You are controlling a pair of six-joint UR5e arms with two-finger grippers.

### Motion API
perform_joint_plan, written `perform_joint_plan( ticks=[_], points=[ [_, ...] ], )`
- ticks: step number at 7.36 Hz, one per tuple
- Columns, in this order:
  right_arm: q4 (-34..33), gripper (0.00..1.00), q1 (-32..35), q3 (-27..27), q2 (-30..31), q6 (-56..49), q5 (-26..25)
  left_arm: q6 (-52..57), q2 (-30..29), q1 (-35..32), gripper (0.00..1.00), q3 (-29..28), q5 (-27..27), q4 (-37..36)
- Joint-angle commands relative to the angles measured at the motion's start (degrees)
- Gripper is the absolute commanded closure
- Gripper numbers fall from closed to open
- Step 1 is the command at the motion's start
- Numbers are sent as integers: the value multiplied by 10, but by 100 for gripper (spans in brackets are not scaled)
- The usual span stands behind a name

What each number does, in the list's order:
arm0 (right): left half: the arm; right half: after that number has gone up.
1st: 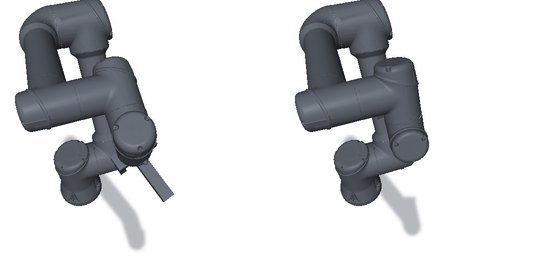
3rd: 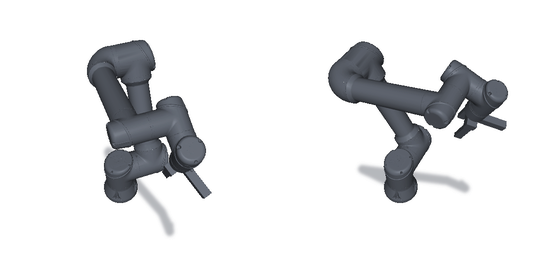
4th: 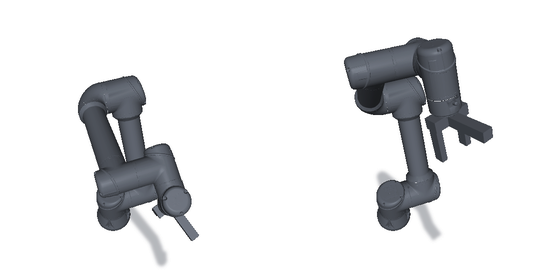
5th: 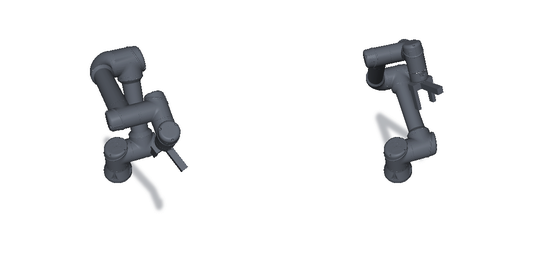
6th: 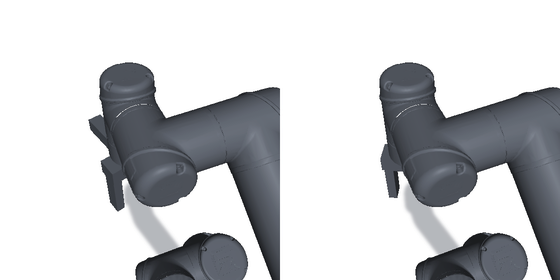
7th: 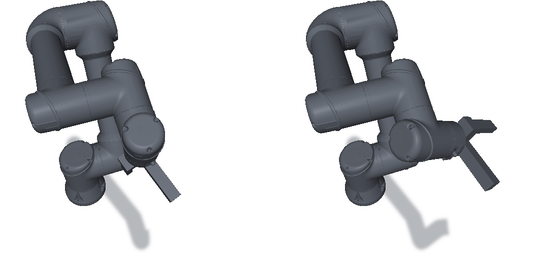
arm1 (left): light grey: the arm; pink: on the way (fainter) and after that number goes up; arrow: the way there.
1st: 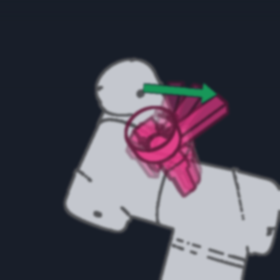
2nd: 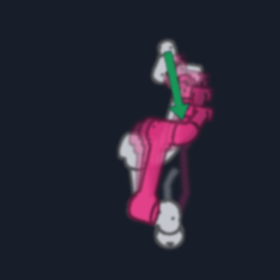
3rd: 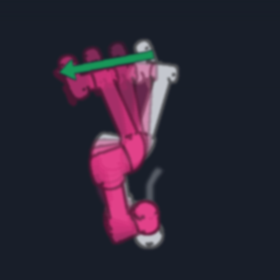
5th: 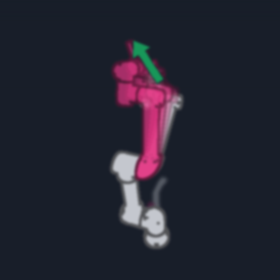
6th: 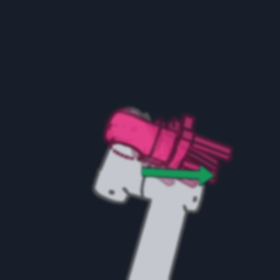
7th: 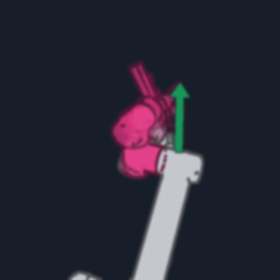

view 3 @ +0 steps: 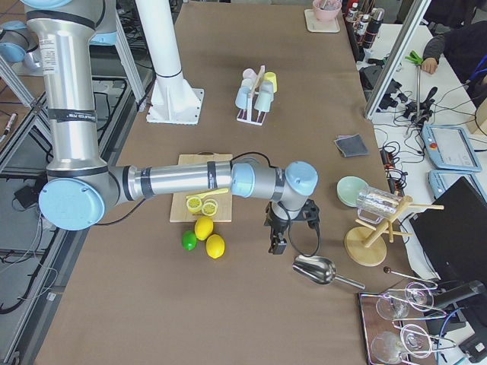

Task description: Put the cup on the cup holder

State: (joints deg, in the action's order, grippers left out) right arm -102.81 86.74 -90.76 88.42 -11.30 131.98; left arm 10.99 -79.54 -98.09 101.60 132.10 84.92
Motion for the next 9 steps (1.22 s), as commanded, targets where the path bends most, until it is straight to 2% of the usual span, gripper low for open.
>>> perform_joint_plan(
  ticks=[1, 9],
  points=[
    [0, 0, 52, 26, 23, -14, 21, 0, 0, 0, 1, 0, 0, 0],
    [4, 0, 55, 43, 9, -11, 19, -1, 0, 0, 1, -1, 0, 0]
  ],
)
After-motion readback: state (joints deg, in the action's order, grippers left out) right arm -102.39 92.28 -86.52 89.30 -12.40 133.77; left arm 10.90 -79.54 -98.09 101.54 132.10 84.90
